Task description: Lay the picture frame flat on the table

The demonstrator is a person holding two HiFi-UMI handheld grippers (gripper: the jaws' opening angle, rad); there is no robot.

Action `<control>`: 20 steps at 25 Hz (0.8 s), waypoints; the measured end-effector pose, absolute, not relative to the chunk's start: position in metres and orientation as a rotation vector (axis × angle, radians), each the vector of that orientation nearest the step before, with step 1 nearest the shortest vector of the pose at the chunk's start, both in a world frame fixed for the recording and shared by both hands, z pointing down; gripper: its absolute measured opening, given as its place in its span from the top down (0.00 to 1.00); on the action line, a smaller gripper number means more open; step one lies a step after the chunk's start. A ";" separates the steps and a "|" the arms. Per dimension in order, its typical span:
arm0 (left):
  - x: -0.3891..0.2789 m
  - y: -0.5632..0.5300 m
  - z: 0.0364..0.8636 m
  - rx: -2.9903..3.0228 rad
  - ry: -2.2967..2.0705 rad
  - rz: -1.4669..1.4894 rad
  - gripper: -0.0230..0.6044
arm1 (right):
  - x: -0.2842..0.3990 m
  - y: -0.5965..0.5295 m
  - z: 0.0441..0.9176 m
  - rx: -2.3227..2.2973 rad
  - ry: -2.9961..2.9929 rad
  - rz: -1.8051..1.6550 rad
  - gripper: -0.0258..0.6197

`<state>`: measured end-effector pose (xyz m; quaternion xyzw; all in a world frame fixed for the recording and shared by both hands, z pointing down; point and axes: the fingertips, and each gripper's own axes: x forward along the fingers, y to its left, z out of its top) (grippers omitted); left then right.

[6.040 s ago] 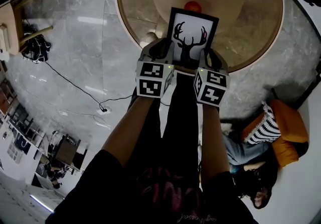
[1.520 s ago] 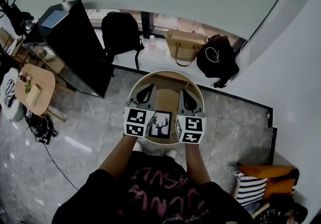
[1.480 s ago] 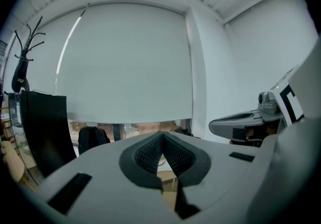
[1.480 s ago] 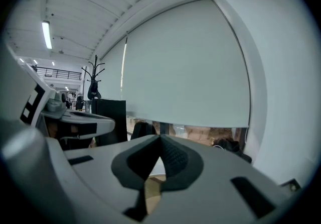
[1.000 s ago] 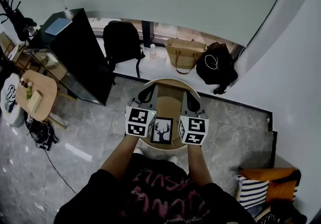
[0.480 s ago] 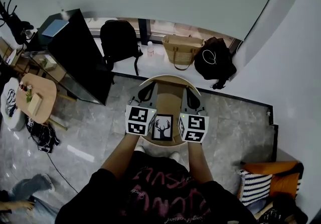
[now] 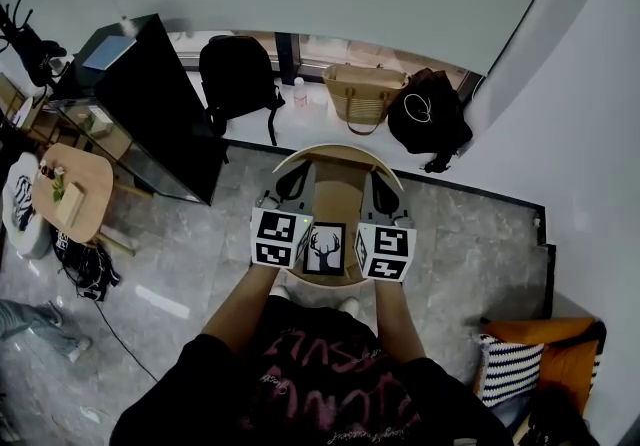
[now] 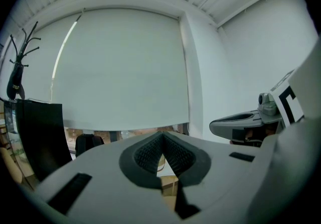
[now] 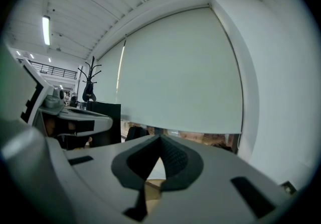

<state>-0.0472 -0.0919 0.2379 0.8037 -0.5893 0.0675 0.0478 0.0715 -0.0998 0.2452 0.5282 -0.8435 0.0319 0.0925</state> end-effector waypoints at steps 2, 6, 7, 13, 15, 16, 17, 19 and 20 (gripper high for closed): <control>-0.047 -0.091 0.237 2.452 -1.798 0.207 0.95 | 0.071 -0.099 0.244 1.567 -2.506 0.091 0.93; -0.047 -0.089 0.238 2.455 -1.802 0.209 0.95 | 0.071 -0.098 0.245 1.566 -2.504 0.092 0.93; -0.047 -0.089 0.239 2.455 -1.803 0.210 0.95 | 0.071 -0.098 0.245 1.566 -2.503 0.093 0.93; -0.044 -0.087 0.240 2.448 -1.789 0.186 0.95 | 0.073 -0.096 0.247 1.562 -2.504 0.094 0.93; -0.044 -0.087 0.239 2.455 -1.790 0.190 0.95 | 0.073 -0.096 0.247 1.561 -2.502 0.091 0.93; -0.044 -0.086 0.238 2.456 -1.790 0.190 0.95 | 0.072 -0.095 0.247 1.561 -2.501 0.090 0.93; -0.044 -0.086 0.238 2.457 -1.791 0.192 0.95 | 0.072 -0.095 0.247 1.560 -2.501 0.089 0.93; -0.044 -0.085 0.238 2.464 -1.790 0.194 0.95 | 0.072 -0.094 0.246 1.558 -2.501 0.084 0.93; -0.043 -0.084 0.238 2.468 -1.790 0.195 0.95 | 0.072 -0.093 0.246 1.557 -2.502 0.082 0.93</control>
